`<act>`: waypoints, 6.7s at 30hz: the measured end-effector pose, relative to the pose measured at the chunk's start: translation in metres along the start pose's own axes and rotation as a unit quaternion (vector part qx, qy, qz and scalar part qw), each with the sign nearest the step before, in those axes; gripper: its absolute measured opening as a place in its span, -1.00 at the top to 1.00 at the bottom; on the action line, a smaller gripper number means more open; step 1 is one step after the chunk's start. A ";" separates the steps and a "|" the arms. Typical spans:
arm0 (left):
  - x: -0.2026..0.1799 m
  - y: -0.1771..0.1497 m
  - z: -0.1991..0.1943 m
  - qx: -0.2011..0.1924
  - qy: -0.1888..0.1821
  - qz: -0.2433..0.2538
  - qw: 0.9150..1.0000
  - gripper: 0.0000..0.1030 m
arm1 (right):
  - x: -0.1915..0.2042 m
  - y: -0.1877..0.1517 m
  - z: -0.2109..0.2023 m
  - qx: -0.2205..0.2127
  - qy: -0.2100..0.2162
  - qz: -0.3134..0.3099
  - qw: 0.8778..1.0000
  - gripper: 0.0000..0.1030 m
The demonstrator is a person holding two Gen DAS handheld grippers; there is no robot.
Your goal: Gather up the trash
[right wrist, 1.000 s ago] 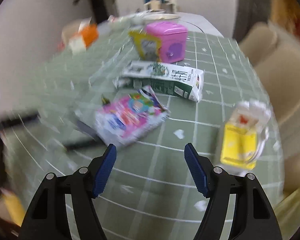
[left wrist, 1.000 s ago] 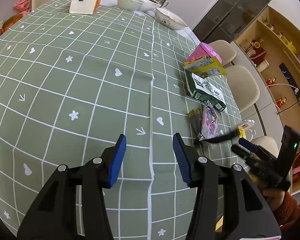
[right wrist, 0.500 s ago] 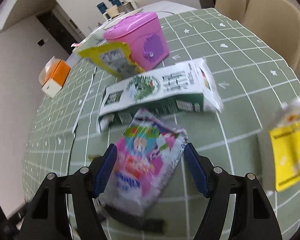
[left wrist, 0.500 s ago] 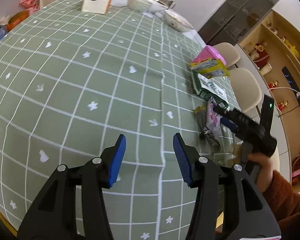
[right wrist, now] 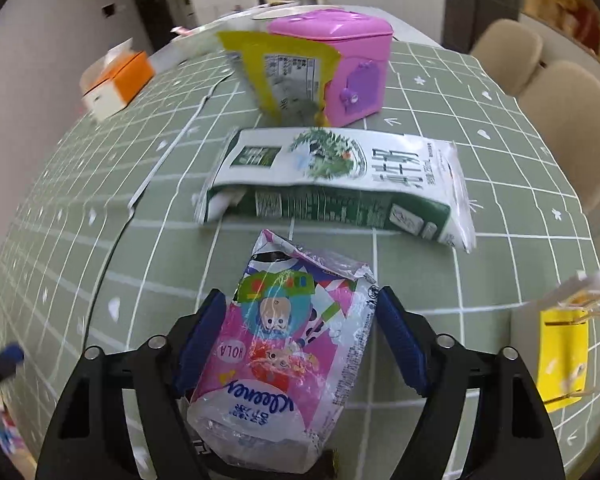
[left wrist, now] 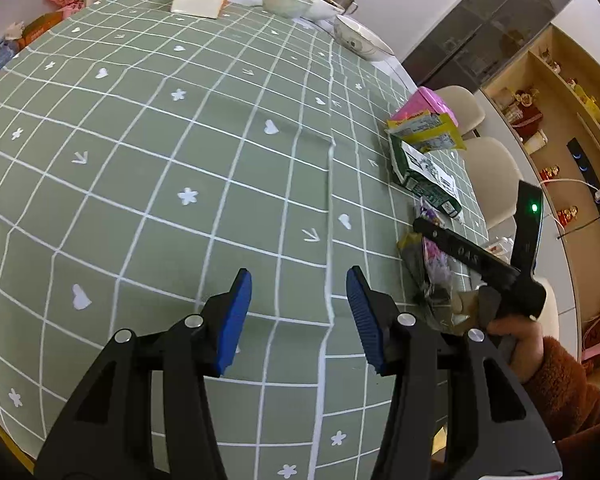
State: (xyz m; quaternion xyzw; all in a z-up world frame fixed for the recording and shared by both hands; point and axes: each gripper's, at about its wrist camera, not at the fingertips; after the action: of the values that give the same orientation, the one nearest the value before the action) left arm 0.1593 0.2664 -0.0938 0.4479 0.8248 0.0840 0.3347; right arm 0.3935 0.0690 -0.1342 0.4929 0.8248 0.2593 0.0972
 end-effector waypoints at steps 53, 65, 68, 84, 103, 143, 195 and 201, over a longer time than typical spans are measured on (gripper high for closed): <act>-0.253 0.025 -0.040 -0.064 -0.167 0.310 0.934 0.73 | -0.112 -0.103 -0.302 -0.255 -0.115 0.103 0.955 0.65; -0.355 0.006 -0.023 -0.037 -0.247 0.366 0.896 0.73 | -0.181 -0.149 -0.358 -0.267 -0.194 0.154 0.931 0.65; -0.383 -0.015 -0.006 -0.006 -0.266 0.385 0.884 0.73 | -0.201 -0.165 -0.366 -0.261 -0.216 0.174 0.925 0.65; -0.484 -0.115 0.077 0.132 -0.328 0.454 0.818 0.73 | -0.279 -0.229 -0.377 -0.227 -0.277 0.263 0.896 0.65; -0.518 -0.176 0.153 0.240 -0.311 0.467 0.792 0.36 | -0.325 -0.259 -0.354 -0.196 -0.275 0.318 0.886 0.65; -0.206 0.007 0.086 0.041 -0.137 0.220 0.965 0.06 | -0.249 -0.170 -0.269 -0.151 -0.188 0.219 0.946 -0.20; -0.117 0.037 0.073 0.030 -0.006 0.156 0.987 0.05 | -0.088 -0.012 -0.152 -0.117 0.035 -0.026 0.992 -0.25; -0.049 0.024 0.003 -0.042 0.054 0.084 0.994 0.16 | -0.019 0.026 -0.070 -0.072 0.119 0.004 0.990 -0.25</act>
State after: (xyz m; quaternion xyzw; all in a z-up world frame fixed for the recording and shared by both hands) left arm 0.1963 0.2410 -0.0620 0.4958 0.7968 0.1706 0.3002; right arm 0.3937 0.0396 -0.0633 0.4533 0.8079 0.3752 0.0322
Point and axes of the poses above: each gripper's, at about its wrist camera, not at the fingertips, and z roughly the way its jaws point, x to its left, y to its top, and after that the axes turned 2 degrees about -y, right-handed
